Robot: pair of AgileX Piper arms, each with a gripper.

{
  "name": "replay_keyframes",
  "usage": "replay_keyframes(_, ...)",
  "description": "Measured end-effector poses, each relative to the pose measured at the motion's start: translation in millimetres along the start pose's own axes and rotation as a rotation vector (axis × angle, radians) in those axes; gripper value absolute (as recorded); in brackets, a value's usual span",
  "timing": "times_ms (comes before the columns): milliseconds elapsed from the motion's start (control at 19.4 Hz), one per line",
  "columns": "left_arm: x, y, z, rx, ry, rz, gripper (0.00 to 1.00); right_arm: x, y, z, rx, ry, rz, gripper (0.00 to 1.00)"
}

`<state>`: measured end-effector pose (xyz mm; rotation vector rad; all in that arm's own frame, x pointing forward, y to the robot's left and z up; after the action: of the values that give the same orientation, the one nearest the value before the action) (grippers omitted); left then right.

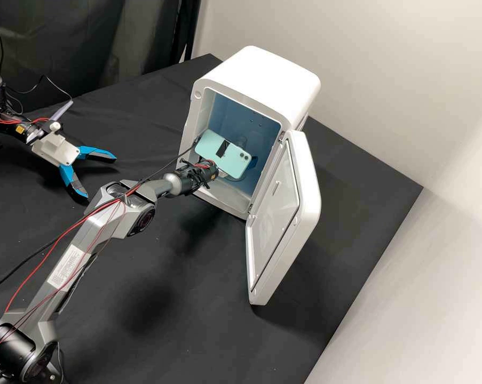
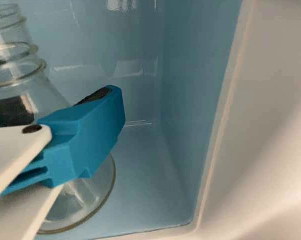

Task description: Place the flask in the incubator

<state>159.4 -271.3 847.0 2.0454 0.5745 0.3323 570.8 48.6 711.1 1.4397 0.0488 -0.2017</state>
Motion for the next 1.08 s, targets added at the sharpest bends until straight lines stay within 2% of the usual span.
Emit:
replay_keyframes(361, 0.0, 0.0, 0.0, 0.006, 0.0, 0.0, 1.0, 0.3, -0.9, 0.7, 0.0, -0.001, -0.002, 0.0)
replay_keyframes(774, -0.6, 0.1, -2.1, 0.003, 0.011, 0.002, 1.0, 0.3, -0.9, 0.7, 0.0, -0.001, -0.002, 0.0)
replay_keyframes(826, -0.8, 0.1, -2.6, 0.01, 0.014, 0.002, 1.0, 0.3, -0.9, 0.7, 0.0, -0.001, -0.002, 0.0)
replay_keyframes(877, -0.8, 0.1, -2.7, 0.018, 0.014, 0.002, 1.0, 0.3, -0.9, 0.7, 0.0, -0.001, -0.002, 1.0)
replay_keyframes(929, -1.0, 0.2, -3.1, 0.023, 0.016, 0.003, 1.0, 0.3, -0.8, 1.1, -0.004, -0.006, 0.0, 1.0)
replay_keyframes(1084, -1.1, 0.2, -4.1, 0.019, 0.023, 0.004, 1.0, -0.2, -1.7, 0.0, 0.014, -0.056, 0.007, 1.0)
